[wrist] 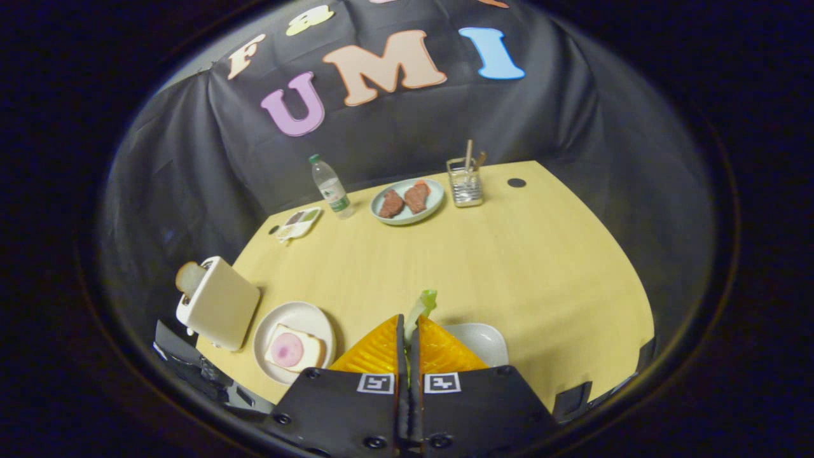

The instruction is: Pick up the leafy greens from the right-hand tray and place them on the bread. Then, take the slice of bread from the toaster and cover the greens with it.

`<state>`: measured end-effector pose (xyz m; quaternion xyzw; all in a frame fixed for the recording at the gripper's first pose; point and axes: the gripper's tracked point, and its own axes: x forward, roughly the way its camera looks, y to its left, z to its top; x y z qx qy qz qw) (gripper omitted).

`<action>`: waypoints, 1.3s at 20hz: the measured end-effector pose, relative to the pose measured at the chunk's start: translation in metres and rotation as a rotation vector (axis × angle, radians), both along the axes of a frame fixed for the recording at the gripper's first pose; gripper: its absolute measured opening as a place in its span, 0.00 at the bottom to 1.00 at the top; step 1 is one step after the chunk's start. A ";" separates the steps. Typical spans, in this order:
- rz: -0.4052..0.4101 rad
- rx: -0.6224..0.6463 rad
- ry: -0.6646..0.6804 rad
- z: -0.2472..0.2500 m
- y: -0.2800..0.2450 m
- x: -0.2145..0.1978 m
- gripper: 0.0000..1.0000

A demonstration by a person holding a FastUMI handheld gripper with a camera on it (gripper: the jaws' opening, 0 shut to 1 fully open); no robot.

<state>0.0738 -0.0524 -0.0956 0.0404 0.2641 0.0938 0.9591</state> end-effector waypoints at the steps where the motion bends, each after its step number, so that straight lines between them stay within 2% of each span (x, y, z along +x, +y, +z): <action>1: 0.024 0.008 -0.004 0.002 0.017 -0.003 0.03; 9: 0.262 0.061 0.028 -0.011 0.173 -0.022 0.03; 12: 0.335 0.152 0.041 -0.011 0.229 -0.026 0.03; 14: 0.350 0.243 0.070 -0.012 0.254 -0.028 0.04; 18: 0.287 0.332 0.148 -0.045 0.270 -0.025 0.03; 22: 0.171 0.296 0.228 -0.098 0.255 -0.018 0.04; 26: 0.045 0.173 0.228 -0.127 0.214 -0.011 0.03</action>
